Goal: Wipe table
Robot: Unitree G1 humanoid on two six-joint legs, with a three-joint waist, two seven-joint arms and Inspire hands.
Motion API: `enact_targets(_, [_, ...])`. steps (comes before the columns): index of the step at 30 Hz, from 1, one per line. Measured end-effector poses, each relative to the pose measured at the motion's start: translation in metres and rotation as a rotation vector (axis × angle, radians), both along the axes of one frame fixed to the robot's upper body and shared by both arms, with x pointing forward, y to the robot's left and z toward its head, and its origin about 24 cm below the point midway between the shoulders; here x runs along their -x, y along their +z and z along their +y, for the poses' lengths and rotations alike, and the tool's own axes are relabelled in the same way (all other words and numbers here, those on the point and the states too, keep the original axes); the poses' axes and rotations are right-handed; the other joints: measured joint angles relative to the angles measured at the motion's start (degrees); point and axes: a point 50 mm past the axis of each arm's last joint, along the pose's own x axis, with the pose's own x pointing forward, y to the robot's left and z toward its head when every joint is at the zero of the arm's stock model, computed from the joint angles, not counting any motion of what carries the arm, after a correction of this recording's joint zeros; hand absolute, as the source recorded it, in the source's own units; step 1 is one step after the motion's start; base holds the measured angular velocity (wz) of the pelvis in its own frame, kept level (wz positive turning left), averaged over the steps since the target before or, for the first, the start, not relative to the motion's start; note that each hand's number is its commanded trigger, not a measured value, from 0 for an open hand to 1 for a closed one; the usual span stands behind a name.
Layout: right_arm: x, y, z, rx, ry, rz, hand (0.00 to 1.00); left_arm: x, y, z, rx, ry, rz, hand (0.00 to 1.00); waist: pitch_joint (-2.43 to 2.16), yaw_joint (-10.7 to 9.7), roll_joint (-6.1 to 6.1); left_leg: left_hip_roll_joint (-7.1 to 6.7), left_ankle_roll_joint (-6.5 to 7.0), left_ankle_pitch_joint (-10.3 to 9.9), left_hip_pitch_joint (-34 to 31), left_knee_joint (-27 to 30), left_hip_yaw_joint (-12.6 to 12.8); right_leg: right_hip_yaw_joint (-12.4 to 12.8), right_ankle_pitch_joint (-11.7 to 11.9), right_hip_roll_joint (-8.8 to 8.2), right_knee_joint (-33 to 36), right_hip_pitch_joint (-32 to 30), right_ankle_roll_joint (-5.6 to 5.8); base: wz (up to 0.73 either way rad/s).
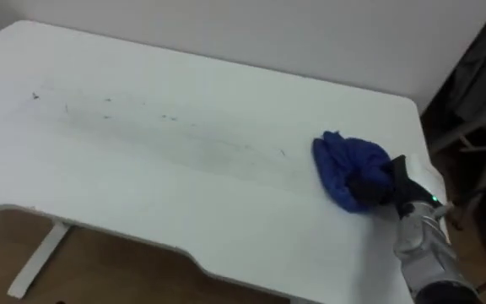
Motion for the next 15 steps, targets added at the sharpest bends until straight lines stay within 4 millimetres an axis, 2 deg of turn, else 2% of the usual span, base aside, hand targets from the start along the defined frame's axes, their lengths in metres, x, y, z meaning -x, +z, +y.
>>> enact_targets(1, [-0.009, 0.004, 0.008, -0.019, 0.019, -0.010, 1.00, 0.001, -0.002, -0.007, 0.014, 0.008, 0.003, 0.00, 0.02, 1.05, 0.05, -3.37, 1.20, -1.80, 0.02, 0.00, -0.52, 1.79, 2.24, 1.29, -2.76, 0.16, -0.84, -0.79])
enact_targets(2, [-0.013, 0.008, 0.011, -0.021, 0.033, -0.019, 1.00, 0.003, -0.004, -0.010, 0.022, 0.011, 0.013, 0.00, 0.17, 1.31, 0.29, -5.27, 2.13, -2.30, 0.02, -0.36, -1.20, 2.76, 3.37, 1.77, -4.36, 0.25, -1.01, -0.94])
enact_targets(3, [-0.022, 0.017, 0.016, -0.012, 0.068, -0.044, 1.00, 0.010, -0.007, -0.017, 0.040, 0.027, 0.037, 0.00, 0.29, 2.18, 1.13, -8.40, 4.12, -3.11, 0.21, -1.71, -3.57, 4.48, 5.58, 2.88, -7.19, 0.39, -0.97, -0.82])
enact_targets(4, [-0.029, 0.026, 0.020, 0.014, 0.100, -0.076, 1.00, 0.015, -0.009, -0.021, 0.049, 0.049, 0.059, 0.00, 0.18, 2.86, 2.27, -9.03, 4.54, -2.89, 0.39, -3.21, -3.95, 4.67, 7.66, 3.58, -9.85, 0.64, -0.88, -0.73])
enact_targets(5, [-0.032, 0.032, 0.023, 0.040, 0.124, -0.099, 1.00, 0.015, -0.008, -0.020, 0.044, 0.070, 0.064, 0.00, 0.46, 2.61, 2.44, -9.52, 4.60, -2.11, 1.07, -5.04, -3.24, 4.55, 8.08, 3.62, -10.66, 0.57, -0.76, -0.39])
enact_targets(6, [-0.032, 0.032, 0.023, 0.044, 0.127, -0.101, 1.00, 0.016, -0.008, -0.019, 0.041, 0.080, 0.066, 0.00, 0.43, 2.72, 2.39, -9.73, 4.67, -1.68, 1.71, -6.10, -2.83, 4.58, 8.11, 3.63, -10.94, 0.68, -0.81, -0.17])
enact_targets(7, [-0.028, 0.028, 0.022, 0.041, 0.122, -0.095, 1.00, 0.020, -0.007, -0.017, 0.030, 0.104, 0.063, 0.00, 0.38, 2.85, 2.67, -10.19, 4.74, -0.91, 2.99, -8.47, -2.31, 4.91, 8.12, 3.64, -11.37, 0.93, -0.78, -0.16])
enact_targets(9, [-0.013, 0.015, 0.018, 0.047, 0.106, -0.069, 1.00, 0.030, -0.005, -0.013, 0.001, 0.140, 0.062, 0.00, 0.17, 2.32, 2.41, -10.42, 4.56, -0.15, 4.52, -10.75, -1.94, 4.98, 7.89, 3.70, -11.44, 1.09, -0.73, -0.01])
enact_targets(10, [0.000, 0.007, 0.016, 0.024, 0.088, -0.093, 1.00, 0.033, -0.005, -0.012, -0.005, 0.152, 0.065, 0.00, 0.13, 0.57, 2.49, -10.44, 4.49, -0.03, 4.81, -11.42, -2.66, 4.18, 7.58, 3.69, -11.79, 1.68, -0.61, 0.30])
enact_targets(11, [0.014, 0.000, 0.011, 0.021, 0.069, -0.123, 1.00, 0.043, -0.005, -0.012, -0.006, 0.184, 0.078, 0.00, -0.10, -1.64, 2.45, -10.46, 4.49, -0.01, 5.01, -11.66, -3.60, 3.07, 7.39, 3.66, -12.73, 3.06, -0.34, 0.45])
enact_targets(12, [0.022, -0.004, 0.008, 0.017, 0.046, -0.132, 1.00, 0.042, -0.004, -0.012, -0.011, 0.196, 0.069, 0.00, -0.19, -2.75, 2.17, -10.53, 4.49, -0.01, 5.21, -11.69, -3.94, 2.38, 7.19, 3.55, -13.32, 3.97, -0.03, 0.65])
enact_targets(13, [0.041, -0.012, 0.001, 0.005, -0.023, -0.139, 1.00, 0.045, -0.003, -0.008, -0.025, 0.218, 0.063, 0.00, -0.55, -5.11, 1.66, -10.74, 4.49, -0.01, 5.65, -11.71, -4.80, 1.22, 6.76, 3.36, -14.43, 5.98, 0.60, 0.72])
enact_targets(14, [0.061, -0.020, -0.010, 0.006, -0.095, -0.129, 1.00, 0.048, -0.001, -0.003, -0.043, 0.237, 0.054, 0.00, -0.74, -6.48, 0.79, -11.00, 4.49, -0.02, 6.23, -11.76, -5.61, 0.83, 6.45, 3.28, -15.56, 7.74, 1.07, 0.62])
enact_targets(15, [0.072, -0.024, -0.015, 0.004, -0.132, -0.112, 1.00, 0.048, 0.001, -0.001, -0.055, 0.240, 0.044, 0.00, -1.11, -6.69, 0.25, -11.05, 4.50, -0.02, 6.41, -11.77, -5.60, 0.57, 6.40, 3.25, -15.88, 8.46, 1.15, 0.37])
